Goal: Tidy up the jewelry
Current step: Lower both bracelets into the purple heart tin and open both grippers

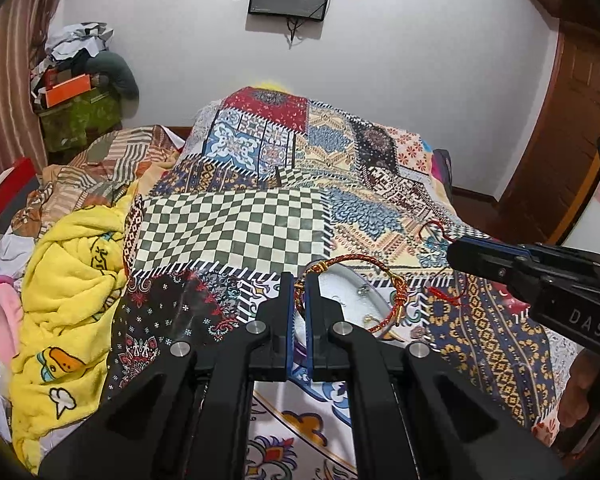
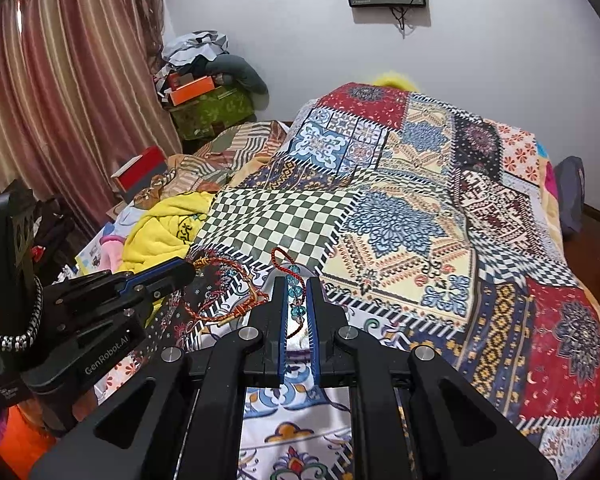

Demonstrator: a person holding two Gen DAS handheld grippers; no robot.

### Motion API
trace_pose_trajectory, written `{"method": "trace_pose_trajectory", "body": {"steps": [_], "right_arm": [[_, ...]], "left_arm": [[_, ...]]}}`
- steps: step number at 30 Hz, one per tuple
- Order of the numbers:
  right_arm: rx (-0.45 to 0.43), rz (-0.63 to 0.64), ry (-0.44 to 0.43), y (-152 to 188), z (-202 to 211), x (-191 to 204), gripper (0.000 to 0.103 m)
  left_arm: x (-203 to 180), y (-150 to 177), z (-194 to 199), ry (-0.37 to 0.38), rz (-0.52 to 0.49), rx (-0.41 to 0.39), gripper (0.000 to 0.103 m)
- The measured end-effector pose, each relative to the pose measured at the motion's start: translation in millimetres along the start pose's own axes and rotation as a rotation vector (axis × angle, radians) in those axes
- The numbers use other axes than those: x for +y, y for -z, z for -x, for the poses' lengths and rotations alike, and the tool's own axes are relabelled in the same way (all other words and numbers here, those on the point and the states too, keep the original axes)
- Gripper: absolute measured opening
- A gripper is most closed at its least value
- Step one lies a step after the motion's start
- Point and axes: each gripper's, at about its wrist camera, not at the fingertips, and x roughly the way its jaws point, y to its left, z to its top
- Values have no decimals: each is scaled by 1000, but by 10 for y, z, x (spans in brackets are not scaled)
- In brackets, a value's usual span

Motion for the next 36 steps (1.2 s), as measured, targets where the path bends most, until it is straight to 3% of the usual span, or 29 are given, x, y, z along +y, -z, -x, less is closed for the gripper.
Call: {"method": "trace_pose_trajectory", "body": {"steps": [20, 33, 36], "right_arm": [[116, -4, -28, 53, -692, -37, 8], [188, 10, -43, 149, -810, -64, 8], [207, -1, -49, 140, -795, -82, 13]], "left_arm": [[-74, 129, -609, 14, -59, 100, 3], [-60, 142, -553, 35, -30, 114, 3], [-70, 138, -478, 37, -37, 106, 3]]}}
